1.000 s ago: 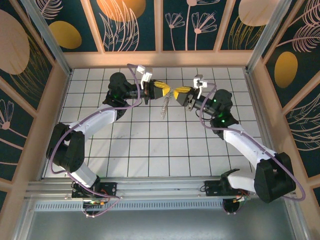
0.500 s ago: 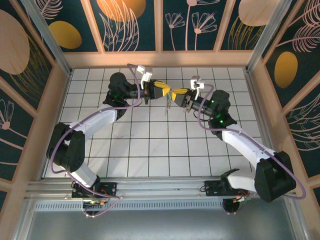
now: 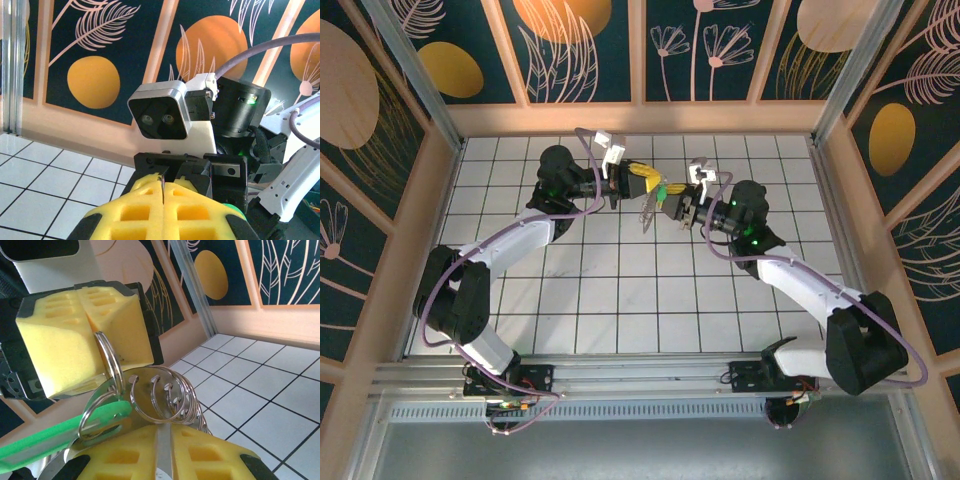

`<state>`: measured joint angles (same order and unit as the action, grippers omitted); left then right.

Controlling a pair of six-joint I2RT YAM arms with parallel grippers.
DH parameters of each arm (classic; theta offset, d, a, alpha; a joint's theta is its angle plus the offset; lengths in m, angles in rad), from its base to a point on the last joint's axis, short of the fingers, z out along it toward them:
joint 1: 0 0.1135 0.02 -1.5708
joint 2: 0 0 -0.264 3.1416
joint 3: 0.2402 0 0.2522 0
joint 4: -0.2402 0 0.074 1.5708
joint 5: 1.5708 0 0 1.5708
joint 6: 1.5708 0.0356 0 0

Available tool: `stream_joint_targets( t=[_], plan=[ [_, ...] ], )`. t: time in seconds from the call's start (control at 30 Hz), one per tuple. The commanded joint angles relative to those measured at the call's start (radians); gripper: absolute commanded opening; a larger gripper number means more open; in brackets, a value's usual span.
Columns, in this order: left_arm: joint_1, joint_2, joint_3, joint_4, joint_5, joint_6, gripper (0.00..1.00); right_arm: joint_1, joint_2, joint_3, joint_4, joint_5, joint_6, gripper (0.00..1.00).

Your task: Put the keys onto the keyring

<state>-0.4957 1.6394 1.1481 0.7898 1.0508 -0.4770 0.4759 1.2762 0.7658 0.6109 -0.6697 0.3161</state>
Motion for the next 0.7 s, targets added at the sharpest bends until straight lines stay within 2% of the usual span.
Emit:
stream_joint_targets(
  t=[0.0, 0.37, 0.53, 0.67],
  plan=[
    [-0.006, 0.007, 0.010, 0.057, 0.024, -0.009, 0.00, -0.008, -0.045, 0.012, -0.039, 0.027, -0.046, 0.15],
    [-0.006, 0.008, 0.022, 0.045, 0.034, -0.002, 0.00, -0.153, -0.154, -0.055, -0.063, 0.020, -0.031, 0.17],
    [-0.006, 0.016, 0.025, 0.049, 0.032, -0.008, 0.00, -0.167, -0.178, -0.036, -0.020, -0.058, -0.013, 0.38],
    [-0.006, 0.014, 0.024, 0.051, 0.032, -0.009, 0.00, -0.165, -0.159, -0.025, 0.076, -0.167, 0.046, 0.43]
  ],
)
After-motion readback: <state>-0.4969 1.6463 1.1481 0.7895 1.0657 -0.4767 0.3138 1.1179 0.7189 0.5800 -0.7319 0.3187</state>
